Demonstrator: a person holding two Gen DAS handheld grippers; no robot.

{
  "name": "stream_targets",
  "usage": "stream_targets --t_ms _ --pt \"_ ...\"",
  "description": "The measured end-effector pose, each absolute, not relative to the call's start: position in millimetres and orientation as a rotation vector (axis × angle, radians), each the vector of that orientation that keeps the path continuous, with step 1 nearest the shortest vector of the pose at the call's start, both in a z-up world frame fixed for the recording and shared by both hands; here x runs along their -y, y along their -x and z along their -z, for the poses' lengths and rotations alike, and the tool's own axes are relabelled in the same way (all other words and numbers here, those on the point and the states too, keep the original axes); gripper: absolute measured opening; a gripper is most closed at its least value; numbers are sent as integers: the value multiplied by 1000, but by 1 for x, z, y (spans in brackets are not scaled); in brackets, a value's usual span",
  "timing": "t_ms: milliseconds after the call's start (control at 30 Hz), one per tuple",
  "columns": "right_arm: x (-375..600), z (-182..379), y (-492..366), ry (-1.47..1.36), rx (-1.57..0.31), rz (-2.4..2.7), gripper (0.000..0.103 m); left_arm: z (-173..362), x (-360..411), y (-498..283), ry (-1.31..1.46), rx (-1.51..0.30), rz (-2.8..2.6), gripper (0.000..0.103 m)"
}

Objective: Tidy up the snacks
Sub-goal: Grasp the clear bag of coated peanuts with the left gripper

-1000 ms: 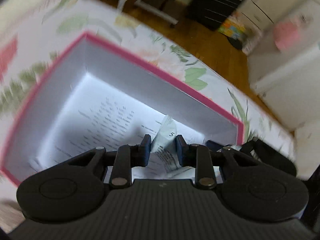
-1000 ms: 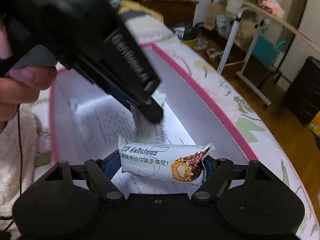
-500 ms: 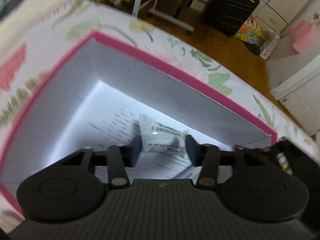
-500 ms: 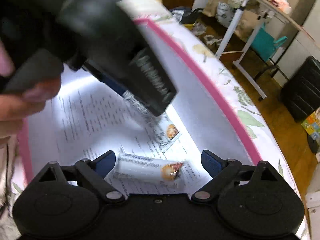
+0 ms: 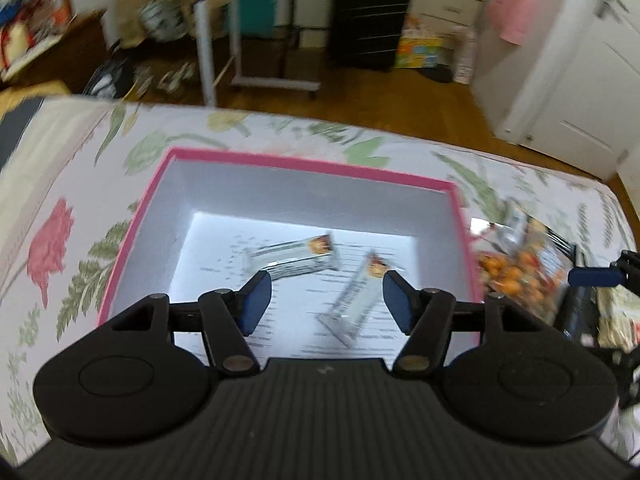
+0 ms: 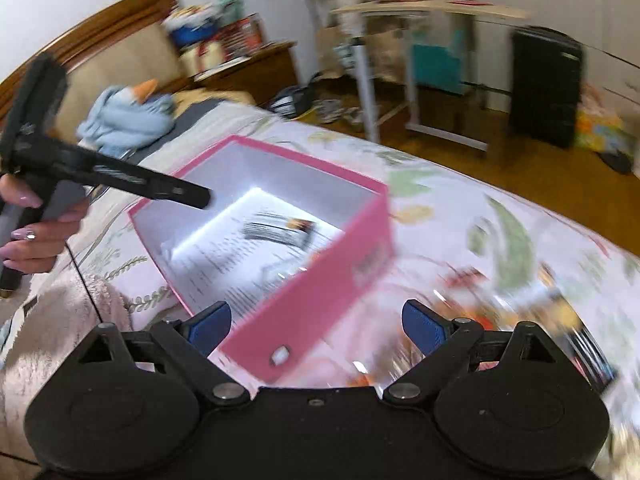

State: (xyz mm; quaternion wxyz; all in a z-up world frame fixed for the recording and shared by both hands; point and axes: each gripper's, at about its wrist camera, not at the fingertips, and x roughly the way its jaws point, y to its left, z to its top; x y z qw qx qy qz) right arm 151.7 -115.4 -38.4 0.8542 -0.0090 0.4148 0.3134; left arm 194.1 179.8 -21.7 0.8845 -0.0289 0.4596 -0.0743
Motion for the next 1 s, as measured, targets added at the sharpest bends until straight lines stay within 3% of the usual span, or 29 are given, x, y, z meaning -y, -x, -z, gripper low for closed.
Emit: stream_targets --t_ms 367,700,1000 --pt "187 71 -104 -107 -869 -406 95 10 -90 -181 -23 -938 399 63" --pt "190 120 -135 -401 -880 -296 94 63 10 -250 -107 -1022 533 61" --pt "180 166 -176 -520 -900 -214 94 108 52 -285 -169 -1090 566 57"
